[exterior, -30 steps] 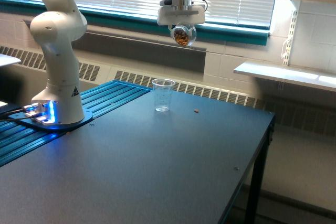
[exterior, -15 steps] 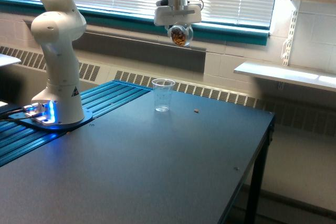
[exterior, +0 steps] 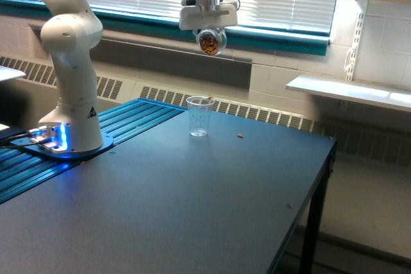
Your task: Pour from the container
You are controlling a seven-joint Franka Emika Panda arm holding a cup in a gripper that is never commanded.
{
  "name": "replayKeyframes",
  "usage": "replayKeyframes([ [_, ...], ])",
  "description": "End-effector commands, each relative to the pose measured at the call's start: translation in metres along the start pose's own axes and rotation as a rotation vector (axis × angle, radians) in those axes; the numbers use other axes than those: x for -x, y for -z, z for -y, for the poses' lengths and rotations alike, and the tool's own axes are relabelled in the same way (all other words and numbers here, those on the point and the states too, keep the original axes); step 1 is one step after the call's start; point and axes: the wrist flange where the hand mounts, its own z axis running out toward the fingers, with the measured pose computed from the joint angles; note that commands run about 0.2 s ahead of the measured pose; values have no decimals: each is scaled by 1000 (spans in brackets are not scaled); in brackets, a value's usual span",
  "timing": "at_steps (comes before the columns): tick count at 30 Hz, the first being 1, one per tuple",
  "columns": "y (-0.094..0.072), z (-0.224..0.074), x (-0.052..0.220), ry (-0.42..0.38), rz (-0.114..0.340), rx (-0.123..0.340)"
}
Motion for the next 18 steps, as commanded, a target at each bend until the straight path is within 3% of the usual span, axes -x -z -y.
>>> replayKeyframes([
  [1,1,-2,-7,-21,11,4],
  [18,-1,4,-24,-29,15,4],
])
